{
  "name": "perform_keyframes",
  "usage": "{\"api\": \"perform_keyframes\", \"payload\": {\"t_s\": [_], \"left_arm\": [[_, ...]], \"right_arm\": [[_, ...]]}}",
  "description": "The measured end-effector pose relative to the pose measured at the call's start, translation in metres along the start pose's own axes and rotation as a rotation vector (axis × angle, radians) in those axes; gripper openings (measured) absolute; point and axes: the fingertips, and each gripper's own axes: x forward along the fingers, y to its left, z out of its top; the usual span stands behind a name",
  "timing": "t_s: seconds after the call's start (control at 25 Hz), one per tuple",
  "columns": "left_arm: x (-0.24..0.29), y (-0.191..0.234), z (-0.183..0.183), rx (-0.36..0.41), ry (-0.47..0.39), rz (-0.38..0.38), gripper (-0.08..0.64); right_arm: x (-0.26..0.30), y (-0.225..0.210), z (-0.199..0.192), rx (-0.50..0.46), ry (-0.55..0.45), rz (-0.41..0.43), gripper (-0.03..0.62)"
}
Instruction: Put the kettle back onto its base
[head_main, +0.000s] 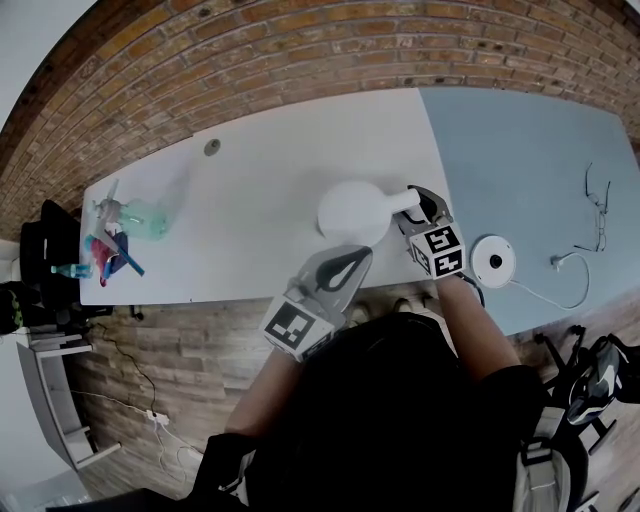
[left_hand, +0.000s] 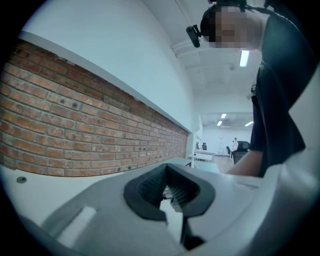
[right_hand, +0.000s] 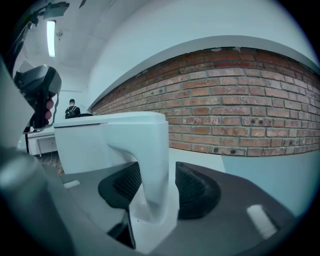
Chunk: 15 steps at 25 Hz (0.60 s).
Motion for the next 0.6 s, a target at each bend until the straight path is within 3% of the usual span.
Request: {"api": "perform_keyframes", "payload": {"t_s": [0.2, 0.28, 0.6], "left_arm": [[-0.003, 0.001, -0.002, 0.002, 0.008, 0.006, 0.003], [-0.004, 0.001, 0.0, 0.001, 0.005, 0.009, 0.003], [-0.014, 0.008, 0.005, 0.002, -0.014, 0.021, 0.003]], "right_arm": [[0.01, 0.001, 0.0, -0.006, -0.006, -0.019, 0.145], [0.012, -0.003, 0.0, 0.005, -0.005, -0.045, 0.082], [0.011, -0.007, 0.001, 0.054, -0.014, -0.092, 0.08]]}}
